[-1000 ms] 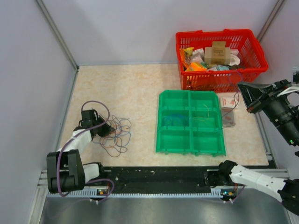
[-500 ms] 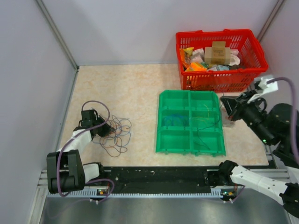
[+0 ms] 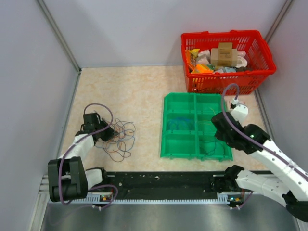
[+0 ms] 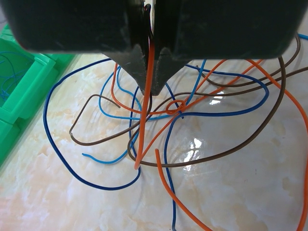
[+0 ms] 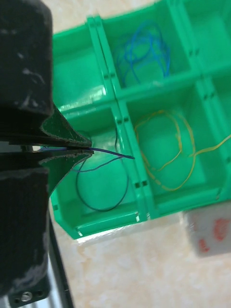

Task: Untangle the cables

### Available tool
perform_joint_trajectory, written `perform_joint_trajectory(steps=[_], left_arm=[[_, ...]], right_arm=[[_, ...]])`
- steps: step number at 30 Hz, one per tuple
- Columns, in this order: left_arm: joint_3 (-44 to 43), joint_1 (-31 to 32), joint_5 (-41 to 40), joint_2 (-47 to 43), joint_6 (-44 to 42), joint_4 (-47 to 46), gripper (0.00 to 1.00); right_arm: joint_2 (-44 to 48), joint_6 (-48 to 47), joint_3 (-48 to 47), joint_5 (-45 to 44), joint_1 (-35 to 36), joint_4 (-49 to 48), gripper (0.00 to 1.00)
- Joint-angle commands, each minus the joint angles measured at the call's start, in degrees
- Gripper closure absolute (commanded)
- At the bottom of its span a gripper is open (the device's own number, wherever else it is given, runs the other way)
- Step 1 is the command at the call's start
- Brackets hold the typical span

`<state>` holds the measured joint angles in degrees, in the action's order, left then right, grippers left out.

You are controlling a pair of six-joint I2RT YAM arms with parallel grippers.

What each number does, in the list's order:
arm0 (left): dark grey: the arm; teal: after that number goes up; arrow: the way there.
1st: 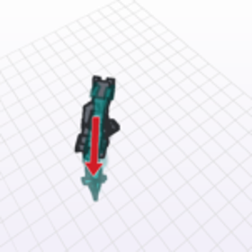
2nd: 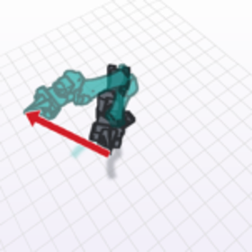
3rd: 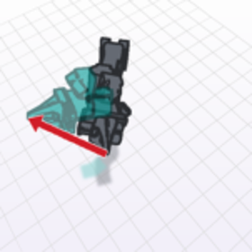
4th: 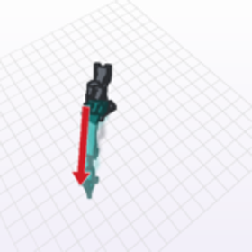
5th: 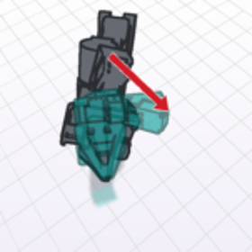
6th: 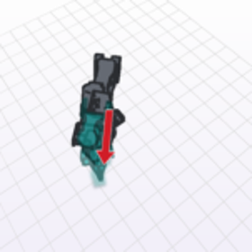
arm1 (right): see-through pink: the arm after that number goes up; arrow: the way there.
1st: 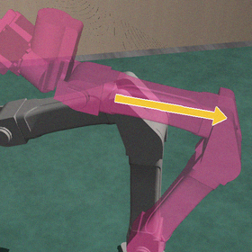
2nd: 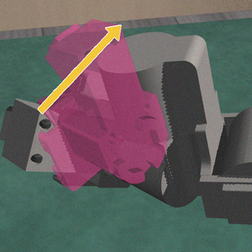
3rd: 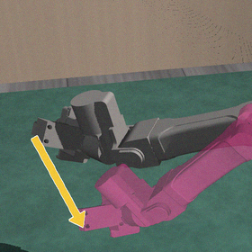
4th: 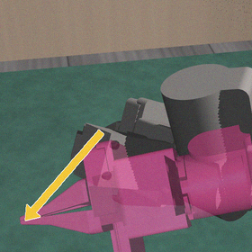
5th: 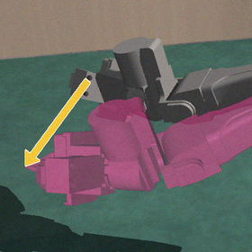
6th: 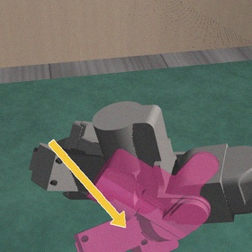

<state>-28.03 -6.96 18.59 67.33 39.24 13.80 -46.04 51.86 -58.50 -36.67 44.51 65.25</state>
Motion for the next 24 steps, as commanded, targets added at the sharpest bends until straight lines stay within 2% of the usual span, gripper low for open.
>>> perform_joint_trajectory(steps=[1, 7, 12, 16, 21, 24], left_arm=[[-1.1, 0.1, 0.9, -1.8, -0.7, -0.3, 0.98], [-1.7, 0.1, 1.7, -2.8, -0.9, 0.4, 0.97], [-1.4, 0.1, 3.0, -3.3, -0.8, 0.0, 0.88], [-2.1, 0.1, 3.6, -4.0, -1.4, 1.1, 0.83], [-2.1, 0.0, 3.3, -6.1, -1.5, 1.3, 0.77], [-2.2, 0.1, 4.2, -5.6, -1.1, 0.7, 0.73]], right_arm=[[-3.8, 11.5, 3.0, 1.6, -4.8, 3.9, 1.00], [-6.6, 12.1, 10.8, 12.6, -6.7, -4.9, 1.00], [-10.3, 9.5, 18.8, 20.3, -12.3, -16.1, 1.00], [-13.3, 4.5, 19.3, 19.0, -13.7, -19.6, 1.00], [-10.7, -3.2, 19.0, 12.4, -13.7, -20.1, 1.00], [-11.8, -4.8, 18.8, 13.6, -13.8, -20.1, 1.00]])
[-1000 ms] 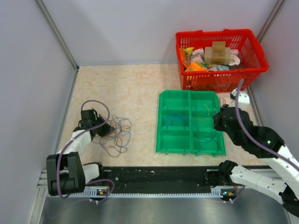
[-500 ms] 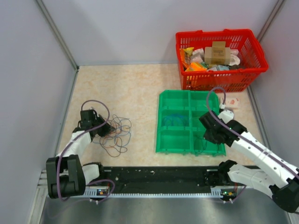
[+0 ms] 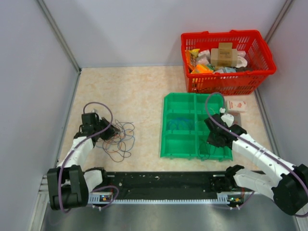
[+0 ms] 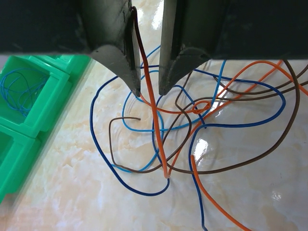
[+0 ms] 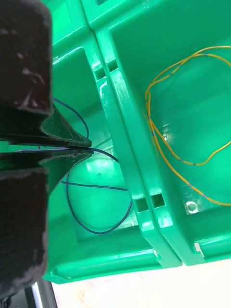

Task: Untangle the cables

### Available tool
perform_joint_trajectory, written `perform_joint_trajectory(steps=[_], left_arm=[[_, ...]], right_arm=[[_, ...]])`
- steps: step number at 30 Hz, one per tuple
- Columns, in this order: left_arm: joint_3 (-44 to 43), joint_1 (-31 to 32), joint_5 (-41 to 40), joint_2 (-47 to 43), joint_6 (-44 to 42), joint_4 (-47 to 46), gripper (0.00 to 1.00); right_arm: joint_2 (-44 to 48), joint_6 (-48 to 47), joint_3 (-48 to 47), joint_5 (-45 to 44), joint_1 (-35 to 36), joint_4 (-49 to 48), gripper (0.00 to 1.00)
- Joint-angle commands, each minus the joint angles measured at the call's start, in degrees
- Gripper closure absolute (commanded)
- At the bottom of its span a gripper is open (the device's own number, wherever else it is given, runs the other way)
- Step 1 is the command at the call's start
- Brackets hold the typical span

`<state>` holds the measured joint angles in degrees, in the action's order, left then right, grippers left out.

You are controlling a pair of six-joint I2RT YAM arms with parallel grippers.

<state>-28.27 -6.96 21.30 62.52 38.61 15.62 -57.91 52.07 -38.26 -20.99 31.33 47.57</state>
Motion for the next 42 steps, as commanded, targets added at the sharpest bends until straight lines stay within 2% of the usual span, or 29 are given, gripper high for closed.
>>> perform_joint_trajectory(steps=[1, 3, 4, 5, 7, 8, 14, 16, 20, 22, 24, 27, 29, 31, 33, 34, 37, 38, 42], left_arm=[[-2.1, 0.1, 1.6, -0.6, -0.6, -1.1, 0.72], [-2.3, 0.1, 1.9, -0.6, -0.7, -0.9, 0.67], [-2.3, 0.1, 2.0, -0.9, -0.9, -0.9, 0.62], [-2.3, 0.1, 2.3, -1.2, -1.1, -1.0, 0.59], [-2.2, 0.1, 2.4, -2.0, -1.3, -1.0, 0.52], [-2.3, 0.1, 2.5, -2.6, -1.3, -1.0, 0.49], [-3.1, 0.1, 3.2, -2.7, -2.7, -0.4, 0.40], [-3.3, 0.2, 4.4, -2.1, -3.1, -0.3, 0.38], [-3.1, 0.5, 4.2, -1.6, -3.7, -0.1, 0.36], [-3.0, 0.6, 3.8, -1.5, -4.0, 0.1, 0.38], [-3.0, 0.6, 3.5, -1.7, -3.5, 0.4, 0.48], [-2.7, 0.6, 3.0, -3.5, -2.8, 0.9, 0.55], [-2.3, 0.6, 2.1, -5.6, -2.5, 1.7, 0.55], [-2.1, 0.6, 1.0, -7.7, -2.6, 2.6, 0.45], [-2.0, 0.6, -0.3, -8.9, -2.7, 3.5, 0.39], [-2.0, 0.6, -1.0, -8.9, -2.6, 3.5, 0.40], [-2.3, 0.6, -1.0, -8.3, -2.2, 4.2, 0.45], [-2.3, 0.5, -0.6, -8.0, -2.1, 4.2, 0.53], [-1.3, 0.5, -0.4, -8.4, -1.8, 2.8, 0.70]], right_arm=[[-0.4, -5.3, -1.5, -1.3, -0.7, -2.3, 0.91], [-0.3, -6.5, -2.1, -0.2, -0.7, -1.7, 0.69], [0.2, -7.2, -2.9, 0.3, -0.6, -1.2, 0.51], [1.1, -8.3, -3.8, 0.6, -0.5, -0.6, 0.38], [3.4, -9.8, -6.3, 0.3, -0.5, 1.1, 0.24], [4.1, -10.9, -8.0, 0.6, -0.5, 2.2, 0.20], [4.4, -13.3, -12.7, 4.9, 3.6, 4.8, 0.18], [4.1, -15.1, -13.2, 3.2, 7.4, 4.6, 0.18], [1.8, -21.3, -17.9, -4.8, 19.4, 3.2, 0.13], [-1.3, -23.2, -21.7, -6.0, 23.1, 0.5, 0.13], [-5.3, -24.9, -25.3, -5.3, 25.4, -4.0, 0.13], [-11.3, -27.5, -27.8, 3.4, 25.9, -15.4, 0.13], [-16.2, -28.0, -28.5, 10.4, 25.9, -26.2, 0.13], [-22.2, -27.4, -29.8, 16.3, 25.8, -35.9, 0.14], [-29.7, -25.9, -33.5, 20.6, 25.9, -41.7, 0.15], [-35.0, -25.3, -36.3, 23.3, 25.9, -43.5, 0.17], [-46.0, -24.7, -46.5, 26.3, 25.9, -43.1, 0.23], [-48.5, -24.9, -48.3, 27.7, 26.0, -43.4, 0.25], [-54.8, -24.2, -49.7, 31.4, 26.2, -49.9, 0.25]])
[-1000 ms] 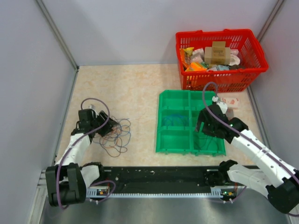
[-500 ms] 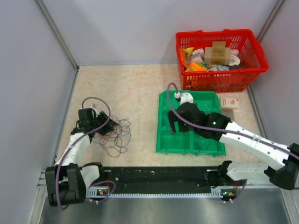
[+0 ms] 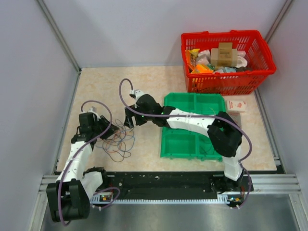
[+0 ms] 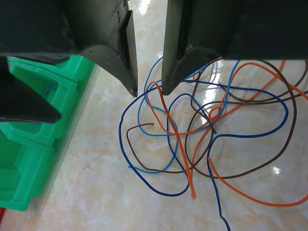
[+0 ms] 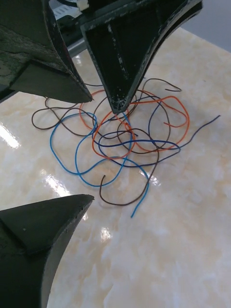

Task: Untangle the cables

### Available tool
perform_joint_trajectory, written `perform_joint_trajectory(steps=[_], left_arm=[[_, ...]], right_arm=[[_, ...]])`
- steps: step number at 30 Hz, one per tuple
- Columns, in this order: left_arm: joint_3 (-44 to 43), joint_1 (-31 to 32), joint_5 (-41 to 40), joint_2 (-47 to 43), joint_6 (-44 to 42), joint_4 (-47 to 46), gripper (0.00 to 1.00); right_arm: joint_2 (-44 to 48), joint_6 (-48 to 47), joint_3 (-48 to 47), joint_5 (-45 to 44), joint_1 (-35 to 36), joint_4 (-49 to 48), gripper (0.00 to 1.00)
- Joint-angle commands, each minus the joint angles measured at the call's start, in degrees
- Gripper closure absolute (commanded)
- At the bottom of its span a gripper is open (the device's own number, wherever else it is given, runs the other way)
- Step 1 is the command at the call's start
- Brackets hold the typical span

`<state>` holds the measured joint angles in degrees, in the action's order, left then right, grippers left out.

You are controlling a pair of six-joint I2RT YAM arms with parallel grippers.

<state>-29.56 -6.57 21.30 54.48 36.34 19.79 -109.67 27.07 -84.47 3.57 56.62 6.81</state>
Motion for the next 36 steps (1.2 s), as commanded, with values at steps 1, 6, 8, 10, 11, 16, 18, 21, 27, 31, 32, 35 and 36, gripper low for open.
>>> perform_joint_trajectory(steps=[1, 6, 8, 10, 11, 16, 18, 21, 27, 31, 32, 35, 36], left_arm=[[0.3, 0.1, -0.1, -0.4, 0.6, -1.7, 0.73], [1.8, 0.1, 0.5, -1.3, 1.2, -2.4, 0.78], [2.0, 0.1, 0.4, -2.1, 1.2, -2.0, 0.79], [2.1, 0.2, 0.1, -2.8, 1.0, -1.3, 0.82], [2.0, 0.1, -0.1, -3.1, 0.8, -1.0, 0.83], [1.7, 0.1, -0.6, -5.0, 0.9, 0.1, 0.83], [1.7, 0.1, -0.6, -5.1, 1.0, 0.0, 0.83], [1.9, 0.1, -0.4, -3.9, 1.4, -0.5, 0.85], [1.8, 0.1, -2.7, 1.0, 2.2, -1.9, 0.97], [1.1, 0.0, -6.0, 7.2, 2.7, -4.0, 1.00], [0.9, 0.1, -6.4, 8.8, 2.8, -4.8, 1.00], [0.1, 0.1, -10.0, 13.7, 4.5, -4.2, 1.00], [-0.1, 0.1, -11.7, 14.6, 5.0, -3.2, 1.00]], right_arm=[[-4.5, 1.1, -4.1, 7.6, 1.0, -9.5, 0.25], [-10.8, -0.8, -9.5, 5.8, 3.0, -7.7, 0.25], [-13.2, -1.6, -12.1, 4.8, 3.3, -6.9, 0.31], [-15.7, -1.6, -14.9, 3.8, 3.4, -3.4, 0.41], [-16.7, -1.8, -16.3, 2.6, 3.4, -2.1, 0.43], [-18.9, -3.3, -19.1, 0.0, 3.4, 0.3, 0.51], [-19.4, -3.6, -19.6, 0.4, 3.5, 1.0, 0.57], [-19.3, -3.7, -19.4, 0.5, 3.4, 1.3, 0.71], [-11.6, -5.0, -17.2, -1.6, 3.5, 4.7, 1.00], [1.0, -5.1, -11.8, -1.0, 3.5, 6.3, 1.00], [4.3, -5.2, -11.2, -0.7, 3.4, 7.4, 1.00], [12.7, -6.0, -10.7, -1.9, 3.4, 10.7, 1.00], [15.6, -6.7, -11.3, -3.4, 3.4, 11.9, 1.00]])
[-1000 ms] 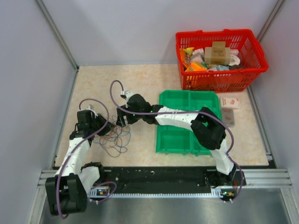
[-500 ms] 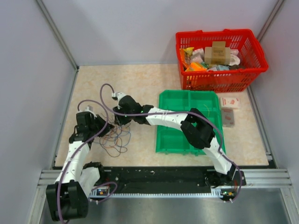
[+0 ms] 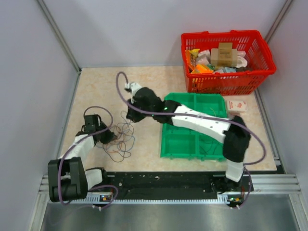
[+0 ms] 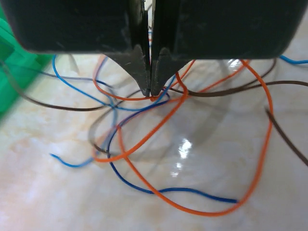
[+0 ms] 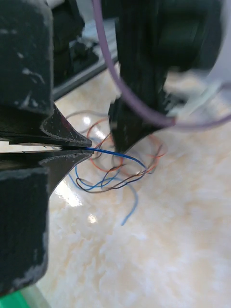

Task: Untangle the cables

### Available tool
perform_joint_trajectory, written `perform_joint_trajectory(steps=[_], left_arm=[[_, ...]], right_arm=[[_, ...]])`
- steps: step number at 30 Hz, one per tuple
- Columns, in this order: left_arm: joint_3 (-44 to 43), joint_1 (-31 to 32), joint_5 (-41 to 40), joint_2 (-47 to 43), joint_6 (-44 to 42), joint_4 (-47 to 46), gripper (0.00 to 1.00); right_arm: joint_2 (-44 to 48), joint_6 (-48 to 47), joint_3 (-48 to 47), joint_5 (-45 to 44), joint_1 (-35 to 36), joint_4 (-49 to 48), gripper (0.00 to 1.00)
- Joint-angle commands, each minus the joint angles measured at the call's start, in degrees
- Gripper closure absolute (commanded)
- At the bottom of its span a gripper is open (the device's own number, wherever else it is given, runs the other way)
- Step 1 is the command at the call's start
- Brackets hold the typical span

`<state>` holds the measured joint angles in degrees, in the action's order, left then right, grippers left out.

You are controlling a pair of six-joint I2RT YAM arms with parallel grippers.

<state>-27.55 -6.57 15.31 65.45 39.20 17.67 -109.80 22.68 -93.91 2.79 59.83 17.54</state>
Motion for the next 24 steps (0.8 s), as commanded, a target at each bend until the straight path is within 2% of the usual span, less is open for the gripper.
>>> perform_joint_trajectory(steps=[1, 6, 14, 16, 20, 24], left_arm=[[-2.2, 0.1, -6.9, 4.2, 2.5, -0.5, 1.00], [-1.5, 0.2, -10.1, 4.0, 3.2, 0.7, 1.00], [-1.9, 0.0, -11.3, 3.6, 3.5, 1.8, 1.00], [-2.1, -0.1, -10.0, 3.6, 3.1, 1.4, 1.00], [-2.4, 0.1, -6.4, 3.5, 2.8, 0.4, 1.00], [-3.0, 0.0, -4.0, 3.1, 2.1, 0.3, 1.00]], right_arm=[[17.9, -3.2, -2.6, -4.4, 0.2, 2.1, 1.00], [27.4, -8.0, -10.8, -9.2, 0.1, 8.3, 1.00], [35.2, -17.0, -20.7, -20.3, 0.1, 15.5, 1.00], [37.5, -17.7, -19.1, -22.4, 0.1, 15.9, 1.00], [42.3, -19.1, -10.5, -20.5, 0.0, 15.8, 1.00], [47.4, -19.1, -0.7, -25.2, -0.2, 15.8, 1.00]])
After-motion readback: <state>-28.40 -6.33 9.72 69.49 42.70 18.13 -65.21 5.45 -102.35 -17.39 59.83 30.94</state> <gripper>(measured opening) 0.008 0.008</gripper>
